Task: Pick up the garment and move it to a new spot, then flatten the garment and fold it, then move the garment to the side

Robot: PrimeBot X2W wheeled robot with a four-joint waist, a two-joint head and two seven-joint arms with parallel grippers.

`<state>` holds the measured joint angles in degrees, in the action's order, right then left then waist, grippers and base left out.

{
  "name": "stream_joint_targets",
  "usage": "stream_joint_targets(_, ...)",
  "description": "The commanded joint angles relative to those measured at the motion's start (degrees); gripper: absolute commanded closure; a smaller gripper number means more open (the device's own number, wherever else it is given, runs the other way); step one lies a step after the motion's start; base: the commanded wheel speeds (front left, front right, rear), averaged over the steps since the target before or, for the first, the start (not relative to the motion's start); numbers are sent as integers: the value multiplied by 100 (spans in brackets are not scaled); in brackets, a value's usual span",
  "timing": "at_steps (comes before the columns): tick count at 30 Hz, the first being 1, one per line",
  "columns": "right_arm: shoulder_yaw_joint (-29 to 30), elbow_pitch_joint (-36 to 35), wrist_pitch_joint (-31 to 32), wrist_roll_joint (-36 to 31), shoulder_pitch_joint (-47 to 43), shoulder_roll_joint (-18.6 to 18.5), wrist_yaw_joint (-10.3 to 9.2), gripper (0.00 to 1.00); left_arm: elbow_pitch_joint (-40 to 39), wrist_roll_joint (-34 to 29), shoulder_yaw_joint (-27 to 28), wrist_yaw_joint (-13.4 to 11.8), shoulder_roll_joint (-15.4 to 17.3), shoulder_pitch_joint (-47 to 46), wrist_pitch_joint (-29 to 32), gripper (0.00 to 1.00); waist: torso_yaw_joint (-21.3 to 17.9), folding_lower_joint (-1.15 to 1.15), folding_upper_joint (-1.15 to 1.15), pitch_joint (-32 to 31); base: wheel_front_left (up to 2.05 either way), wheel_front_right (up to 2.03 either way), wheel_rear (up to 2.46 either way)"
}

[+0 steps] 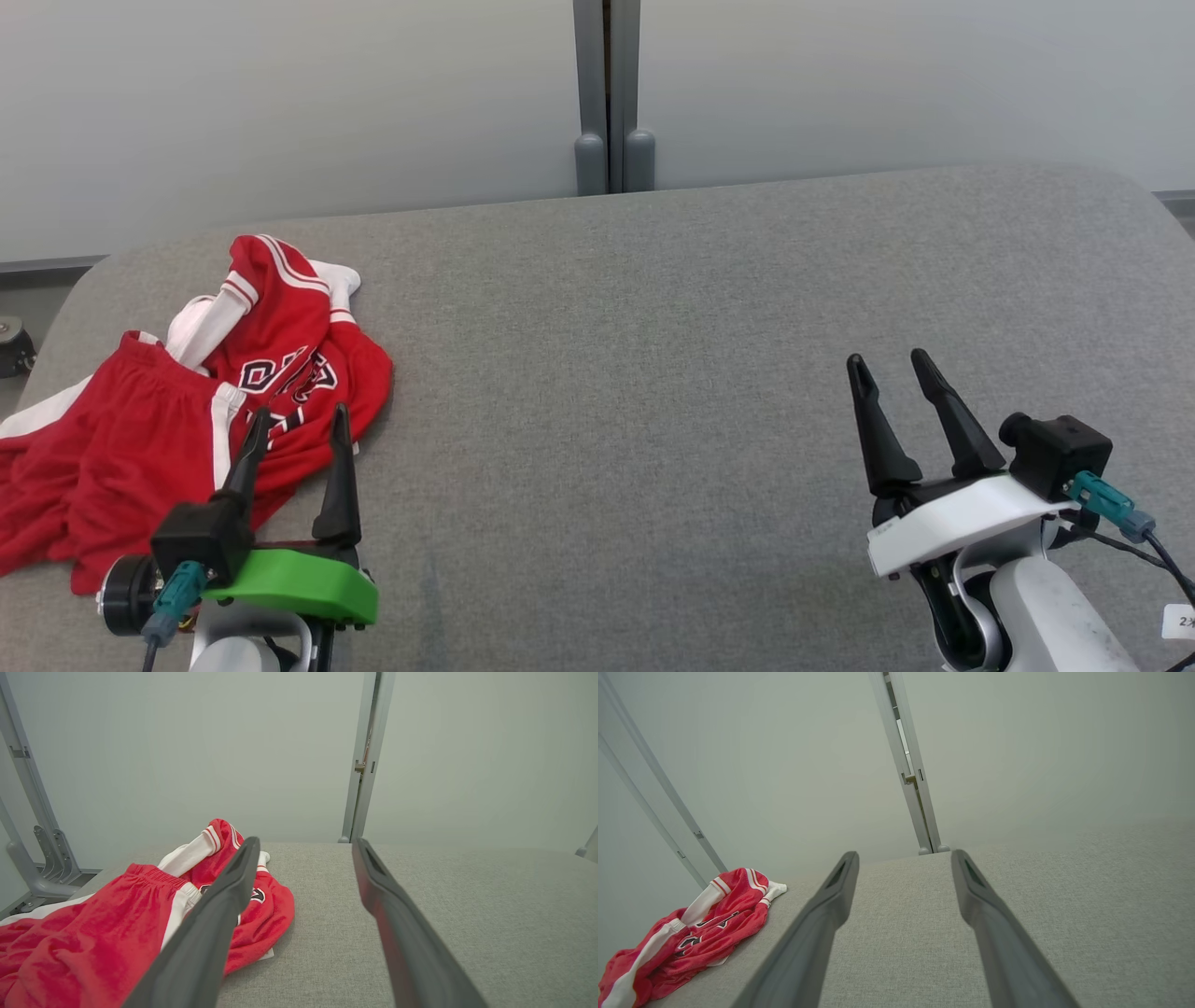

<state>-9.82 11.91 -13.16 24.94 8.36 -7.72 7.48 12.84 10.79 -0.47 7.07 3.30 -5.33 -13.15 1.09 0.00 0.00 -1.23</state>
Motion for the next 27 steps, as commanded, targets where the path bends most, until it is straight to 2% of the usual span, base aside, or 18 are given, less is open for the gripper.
stream_joint_targets(1, -16, -37, -45, -107, 48, -9, 2, 0, -18, -113, -10, 14, 40, -52, -45, 0, 1, 0, 0, 2, 0, 0, 0)
stream_joint_targets(17, 37, -59, -213, -684, 42, 39, 2, 0, -12, -718, -26, 29, 16, -79, -217, 0, 0, 0, 0, 3, 0, 0, 0)
stream_joint_targets(27, 76, -11, -212, -634, 51, 58, 1, 0, 10, -678, -10, 36, 0, -91, -201, 0, 6, 0, 0, 7, 0, 0, 0)
